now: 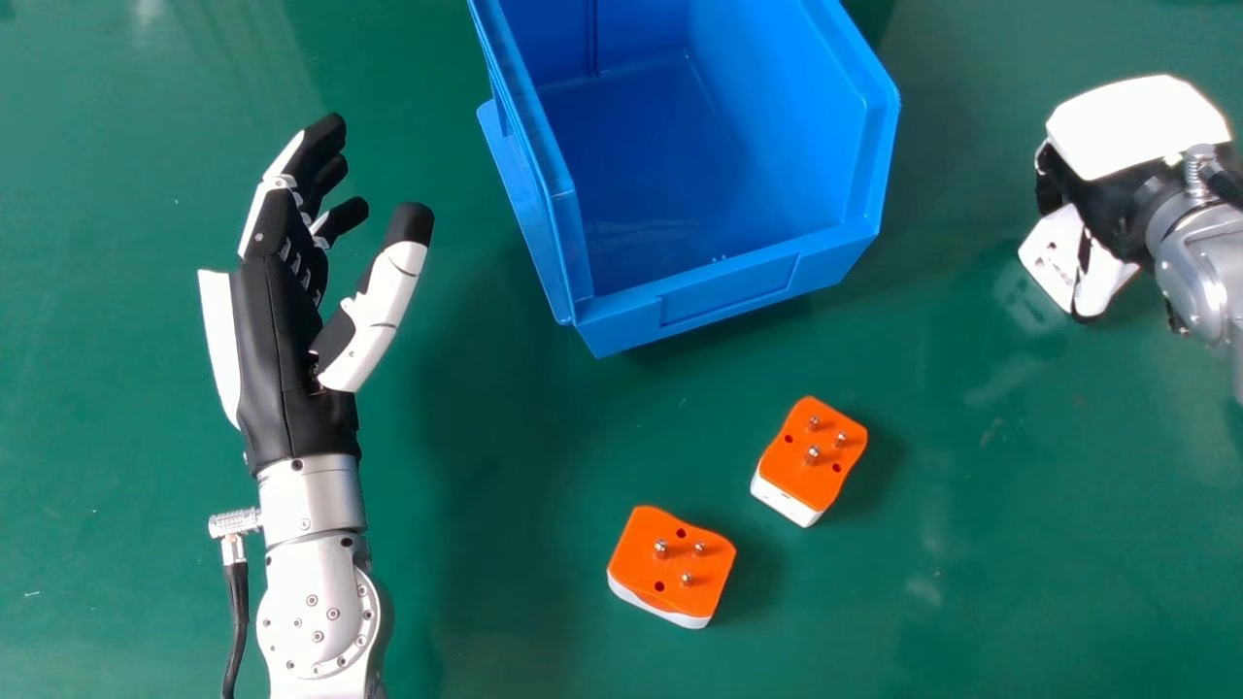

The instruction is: Pick all objects and put in blue box

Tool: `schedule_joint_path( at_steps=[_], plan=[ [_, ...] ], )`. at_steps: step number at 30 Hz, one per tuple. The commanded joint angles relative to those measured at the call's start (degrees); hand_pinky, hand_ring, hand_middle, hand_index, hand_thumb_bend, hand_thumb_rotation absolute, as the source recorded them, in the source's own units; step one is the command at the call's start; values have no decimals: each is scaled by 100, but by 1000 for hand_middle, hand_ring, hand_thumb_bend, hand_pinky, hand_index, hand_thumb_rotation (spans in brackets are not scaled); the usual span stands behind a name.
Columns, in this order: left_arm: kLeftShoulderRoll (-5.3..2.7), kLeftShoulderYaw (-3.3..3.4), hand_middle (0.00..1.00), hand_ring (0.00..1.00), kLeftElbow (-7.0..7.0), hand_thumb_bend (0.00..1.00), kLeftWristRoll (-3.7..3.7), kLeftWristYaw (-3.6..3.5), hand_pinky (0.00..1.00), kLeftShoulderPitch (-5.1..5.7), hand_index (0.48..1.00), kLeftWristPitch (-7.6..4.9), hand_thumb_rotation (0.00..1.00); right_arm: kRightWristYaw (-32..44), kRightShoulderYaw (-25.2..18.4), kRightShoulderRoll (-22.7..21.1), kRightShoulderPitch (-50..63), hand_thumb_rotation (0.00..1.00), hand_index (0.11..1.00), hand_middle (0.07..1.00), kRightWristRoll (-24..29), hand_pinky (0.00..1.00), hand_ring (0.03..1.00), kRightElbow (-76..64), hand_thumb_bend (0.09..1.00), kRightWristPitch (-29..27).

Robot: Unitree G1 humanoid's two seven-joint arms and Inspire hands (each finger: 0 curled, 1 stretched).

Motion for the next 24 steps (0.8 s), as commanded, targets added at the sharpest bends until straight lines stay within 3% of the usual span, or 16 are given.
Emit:
schedule_joint_path(
  at_steps=[1,7,16,24],
  plan=[
    [14,22,863,866,-49,720,-44,-37,789,-21,799,-117,477,9,31,-59,-20,11,592,564,-47,367,457,74,572,142],
    [46,40,864,867,-65,721,-122,-129,791,-6,799,-105,475,-256,7,-111,151,8,581,552,12,356,443,13,560,64],
    [36,47,865,869,-129,721,-113,-180,791,-8,800,-35,472,-320,-242,-147,212,5,554,553,238,358,434,-6,542,-39],
    [-1,57,867,873,-142,727,-190,-276,795,-25,802,-52,473,-504,-332,-202,279,2,528,550,319,364,425,-94,527,-142]
  ],
)
